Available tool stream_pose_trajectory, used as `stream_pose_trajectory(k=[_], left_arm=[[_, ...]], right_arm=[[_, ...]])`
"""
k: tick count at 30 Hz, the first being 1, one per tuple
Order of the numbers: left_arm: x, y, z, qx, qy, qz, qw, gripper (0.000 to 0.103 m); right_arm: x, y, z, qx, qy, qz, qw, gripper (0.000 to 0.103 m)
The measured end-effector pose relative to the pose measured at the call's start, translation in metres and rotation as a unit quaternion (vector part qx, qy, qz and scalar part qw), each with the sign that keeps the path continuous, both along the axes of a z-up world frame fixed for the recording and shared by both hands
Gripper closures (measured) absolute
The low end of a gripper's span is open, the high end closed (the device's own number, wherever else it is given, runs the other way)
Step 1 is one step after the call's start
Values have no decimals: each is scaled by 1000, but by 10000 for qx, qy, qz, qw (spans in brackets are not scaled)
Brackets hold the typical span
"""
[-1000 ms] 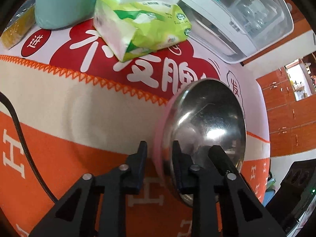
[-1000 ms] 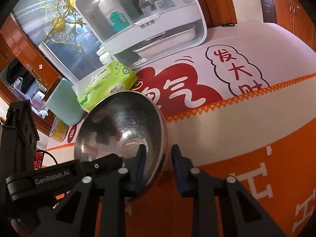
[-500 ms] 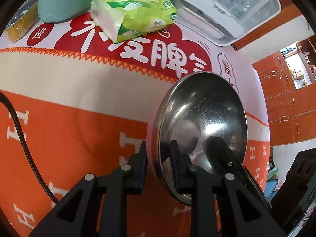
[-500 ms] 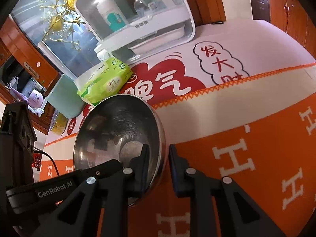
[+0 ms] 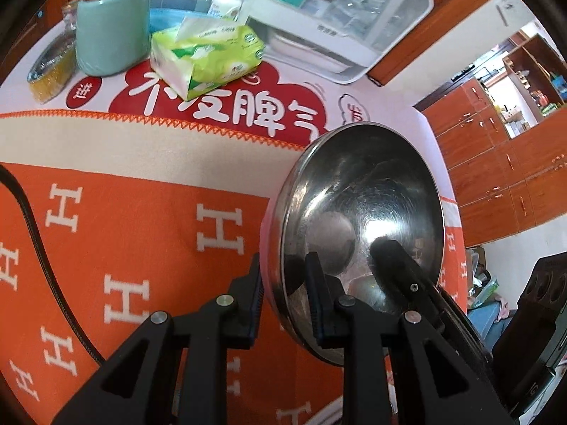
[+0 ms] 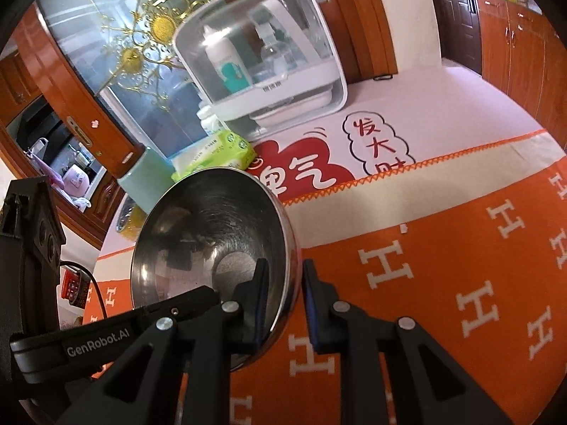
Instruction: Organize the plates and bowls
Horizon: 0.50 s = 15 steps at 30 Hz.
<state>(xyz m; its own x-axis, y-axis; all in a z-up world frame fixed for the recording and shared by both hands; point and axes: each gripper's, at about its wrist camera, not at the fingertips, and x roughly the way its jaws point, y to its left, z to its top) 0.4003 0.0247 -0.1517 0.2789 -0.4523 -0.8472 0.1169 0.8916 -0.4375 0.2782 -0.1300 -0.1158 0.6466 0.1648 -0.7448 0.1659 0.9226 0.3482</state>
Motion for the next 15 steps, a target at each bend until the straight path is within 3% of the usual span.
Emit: stream_pose_trajectory(k=[15], left_arm=[[-106, 7, 59, 86, -404, -166, 9990, 82]], right_arm=[[-96, 16, 46, 90, -409, 84, 9991, 84]])
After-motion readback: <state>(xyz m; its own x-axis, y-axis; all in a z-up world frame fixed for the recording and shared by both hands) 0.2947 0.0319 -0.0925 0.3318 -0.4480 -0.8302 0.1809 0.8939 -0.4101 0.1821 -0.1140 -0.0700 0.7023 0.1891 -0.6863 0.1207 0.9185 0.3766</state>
